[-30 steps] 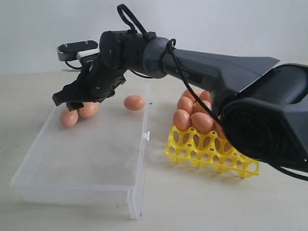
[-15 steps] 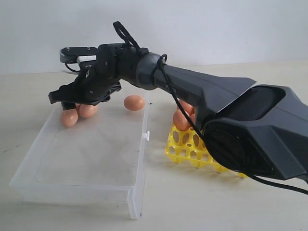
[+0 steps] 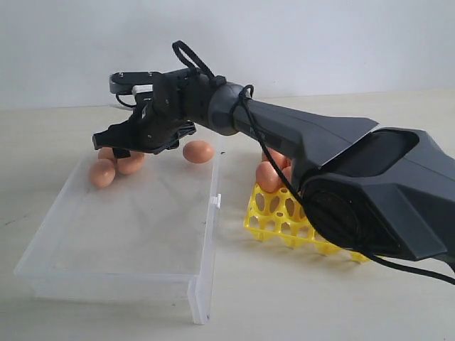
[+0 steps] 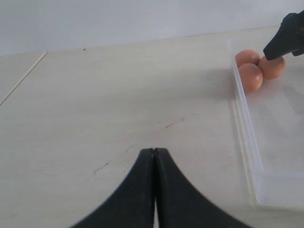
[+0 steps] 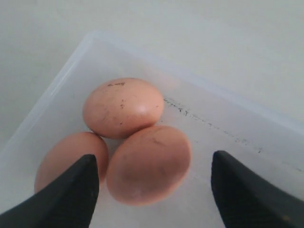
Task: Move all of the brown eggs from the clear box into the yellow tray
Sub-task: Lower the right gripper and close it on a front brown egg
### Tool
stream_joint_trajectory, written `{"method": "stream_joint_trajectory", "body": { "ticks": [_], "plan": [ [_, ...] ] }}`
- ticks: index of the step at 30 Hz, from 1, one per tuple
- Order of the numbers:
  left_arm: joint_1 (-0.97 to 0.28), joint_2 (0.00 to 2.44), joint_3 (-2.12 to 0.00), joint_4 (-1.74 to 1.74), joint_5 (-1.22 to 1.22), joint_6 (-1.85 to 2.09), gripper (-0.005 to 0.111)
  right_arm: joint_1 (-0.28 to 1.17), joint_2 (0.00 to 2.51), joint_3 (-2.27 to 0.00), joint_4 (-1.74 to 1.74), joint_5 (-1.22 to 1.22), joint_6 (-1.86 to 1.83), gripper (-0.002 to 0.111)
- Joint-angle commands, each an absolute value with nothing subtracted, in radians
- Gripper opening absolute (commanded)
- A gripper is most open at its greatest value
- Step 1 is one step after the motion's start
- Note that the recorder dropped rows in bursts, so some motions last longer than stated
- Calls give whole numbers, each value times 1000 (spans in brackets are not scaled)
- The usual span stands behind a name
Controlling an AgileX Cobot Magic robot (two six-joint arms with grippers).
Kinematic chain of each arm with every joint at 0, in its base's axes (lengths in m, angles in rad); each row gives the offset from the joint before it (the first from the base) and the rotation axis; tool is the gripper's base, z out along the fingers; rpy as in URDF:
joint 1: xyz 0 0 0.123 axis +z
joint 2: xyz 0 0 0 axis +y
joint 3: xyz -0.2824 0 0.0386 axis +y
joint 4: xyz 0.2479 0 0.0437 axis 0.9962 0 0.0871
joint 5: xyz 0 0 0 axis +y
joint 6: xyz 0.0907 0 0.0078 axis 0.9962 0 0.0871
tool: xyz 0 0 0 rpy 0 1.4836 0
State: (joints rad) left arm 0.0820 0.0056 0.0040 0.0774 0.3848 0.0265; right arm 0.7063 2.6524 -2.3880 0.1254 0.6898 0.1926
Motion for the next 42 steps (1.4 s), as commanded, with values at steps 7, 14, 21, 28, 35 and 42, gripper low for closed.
{"method": "stream_joint_trajectory", "body": {
  "ticks": [7,14,21,28,35,42],
  "plan": [
    [76,0,0,75,379,25,0,702,2681,-2403,183,618,210,64],
    [76,0,0,75,379,25,0,702,2707,-2403,202,597,210,64],
    [76,0,0,75,379,25,0,702,2723,-2403,205,595,210,64],
    [76,0,0,75,379,30,0,697,2736,-2403,203,584,210,63],
    [76,0,0,75,379,30,0,696,2737,-2403,203,564,210,63],
    [76,0,0,75,379,30,0,696,2737,-2403,203,540,230,54]
  ]
}}
